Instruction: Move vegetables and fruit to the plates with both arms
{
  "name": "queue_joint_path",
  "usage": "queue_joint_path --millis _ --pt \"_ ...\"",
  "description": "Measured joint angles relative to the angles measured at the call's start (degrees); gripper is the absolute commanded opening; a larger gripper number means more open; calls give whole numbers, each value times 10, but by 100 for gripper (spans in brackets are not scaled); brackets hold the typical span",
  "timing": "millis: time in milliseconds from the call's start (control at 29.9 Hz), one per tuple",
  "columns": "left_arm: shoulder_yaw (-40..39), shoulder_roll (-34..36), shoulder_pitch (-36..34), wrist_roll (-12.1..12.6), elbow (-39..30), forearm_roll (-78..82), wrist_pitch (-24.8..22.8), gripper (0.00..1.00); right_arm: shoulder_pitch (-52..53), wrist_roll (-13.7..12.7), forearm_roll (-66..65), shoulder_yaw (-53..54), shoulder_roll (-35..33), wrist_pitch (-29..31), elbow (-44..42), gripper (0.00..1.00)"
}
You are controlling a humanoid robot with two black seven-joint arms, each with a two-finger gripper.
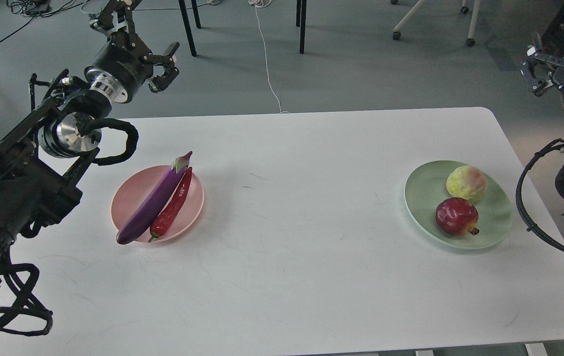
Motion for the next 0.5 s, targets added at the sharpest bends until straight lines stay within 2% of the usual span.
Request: queue_joint_path --millis 134,301,502 --pt "-9 -12 19 -1 56 -26 -51 98 18 -19 1 1 30 5 -41 99" --pt "-11 -12 37 -2 88 -79 -105 98 23 -21 2 3 85 62 -145 99" --pt "-11 -11 43 -3 90 -112 -119 98 14 -10 2 4 117 71 -192 99"
